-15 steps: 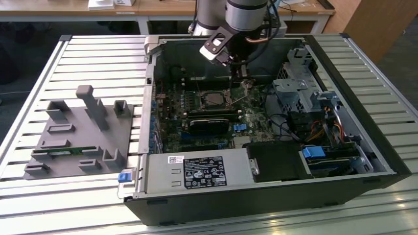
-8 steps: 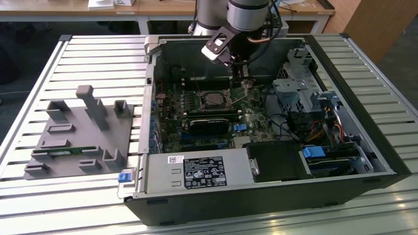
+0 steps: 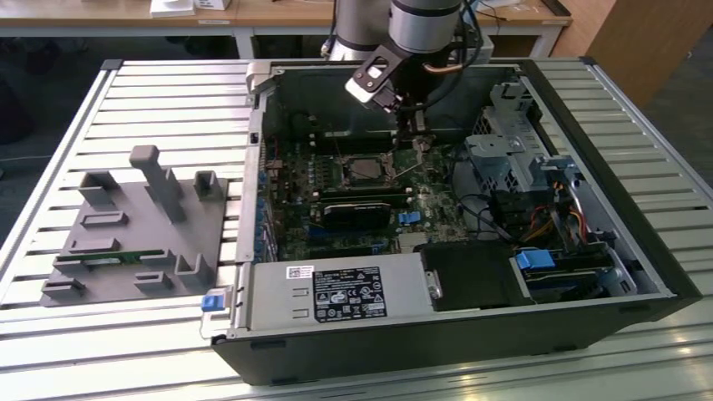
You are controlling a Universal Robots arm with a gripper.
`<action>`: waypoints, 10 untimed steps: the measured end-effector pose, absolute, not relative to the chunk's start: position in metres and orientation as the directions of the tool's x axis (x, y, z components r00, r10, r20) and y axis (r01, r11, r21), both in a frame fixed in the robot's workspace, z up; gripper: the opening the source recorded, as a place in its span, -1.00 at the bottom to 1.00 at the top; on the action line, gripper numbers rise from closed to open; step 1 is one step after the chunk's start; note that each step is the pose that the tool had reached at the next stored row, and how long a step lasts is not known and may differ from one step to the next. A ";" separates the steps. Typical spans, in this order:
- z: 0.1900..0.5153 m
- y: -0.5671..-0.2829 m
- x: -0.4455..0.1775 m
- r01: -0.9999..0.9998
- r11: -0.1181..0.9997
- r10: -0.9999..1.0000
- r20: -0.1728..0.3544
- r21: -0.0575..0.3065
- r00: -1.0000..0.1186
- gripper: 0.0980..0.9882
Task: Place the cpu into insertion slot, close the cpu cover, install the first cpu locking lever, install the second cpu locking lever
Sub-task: 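Close the cpu cover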
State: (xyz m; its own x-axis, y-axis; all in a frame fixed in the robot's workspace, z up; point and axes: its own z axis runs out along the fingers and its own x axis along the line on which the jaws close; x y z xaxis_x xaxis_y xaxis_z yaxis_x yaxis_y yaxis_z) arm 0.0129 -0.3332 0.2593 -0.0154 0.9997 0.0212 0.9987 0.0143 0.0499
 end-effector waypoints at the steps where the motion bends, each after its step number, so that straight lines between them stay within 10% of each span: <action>1: 0.259 -0.333 0.013 0.999 0.014 1.000 0.021 0.050 -0.015 -0.98; 10: 0.257 -0.332 0.022 0.999 0.014 1.000 0.021 0.041 -0.015 -0.98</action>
State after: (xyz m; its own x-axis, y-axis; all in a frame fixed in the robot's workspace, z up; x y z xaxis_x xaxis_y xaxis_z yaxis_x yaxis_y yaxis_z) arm 0.0225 -0.3325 0.2570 -0.0152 0.9997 0.0213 0.9991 0.0143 0.0407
